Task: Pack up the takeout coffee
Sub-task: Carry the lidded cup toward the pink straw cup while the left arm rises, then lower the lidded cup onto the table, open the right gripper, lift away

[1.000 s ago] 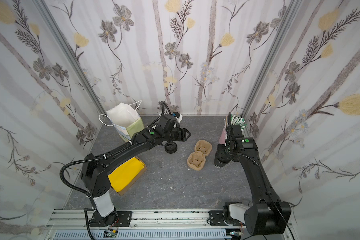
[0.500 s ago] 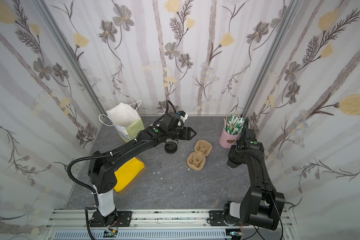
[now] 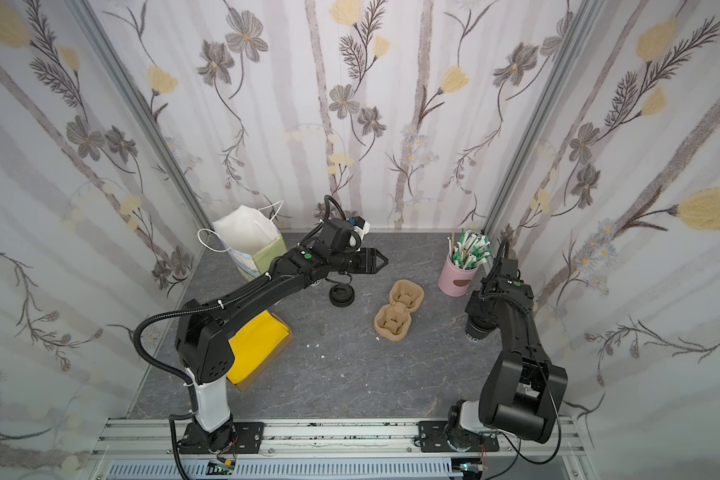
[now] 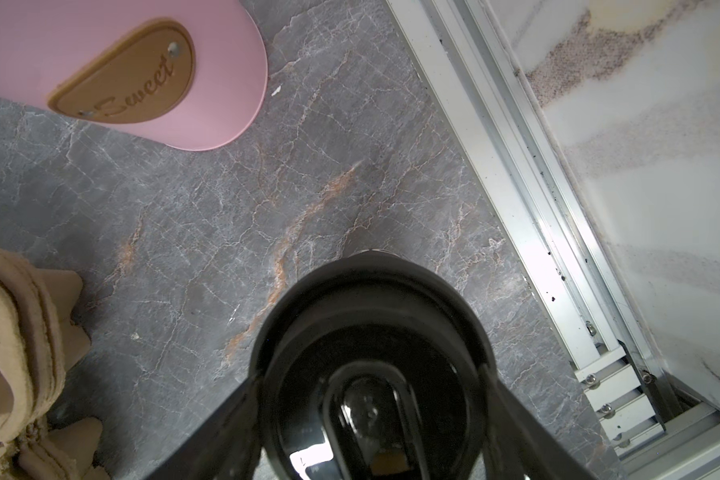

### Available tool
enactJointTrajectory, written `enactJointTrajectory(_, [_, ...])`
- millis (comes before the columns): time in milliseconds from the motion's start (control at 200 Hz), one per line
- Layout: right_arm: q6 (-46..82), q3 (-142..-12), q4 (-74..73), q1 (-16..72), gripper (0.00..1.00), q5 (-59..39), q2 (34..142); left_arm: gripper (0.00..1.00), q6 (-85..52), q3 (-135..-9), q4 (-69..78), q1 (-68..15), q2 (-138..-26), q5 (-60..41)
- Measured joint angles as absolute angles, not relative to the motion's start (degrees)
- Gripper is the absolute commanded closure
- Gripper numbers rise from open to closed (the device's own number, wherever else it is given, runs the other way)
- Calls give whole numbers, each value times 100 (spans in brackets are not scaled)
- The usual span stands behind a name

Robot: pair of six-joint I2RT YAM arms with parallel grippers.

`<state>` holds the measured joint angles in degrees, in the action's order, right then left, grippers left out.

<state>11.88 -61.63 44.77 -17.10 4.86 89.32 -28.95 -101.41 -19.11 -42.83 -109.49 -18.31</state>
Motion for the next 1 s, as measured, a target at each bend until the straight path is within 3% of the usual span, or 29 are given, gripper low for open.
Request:
enactJointTrajectory(560, [1192, -6250, 4593, -1715, 10, 596, 8753, 37, -2893, -9948, -1909, -4204, -10820, -1859])
enactJointTrajectory(999, [1199, -6584, 4652, -1710, 12, 482, 8468, 37, -2869, -9883, -1909, -4180, -10606, -1619])
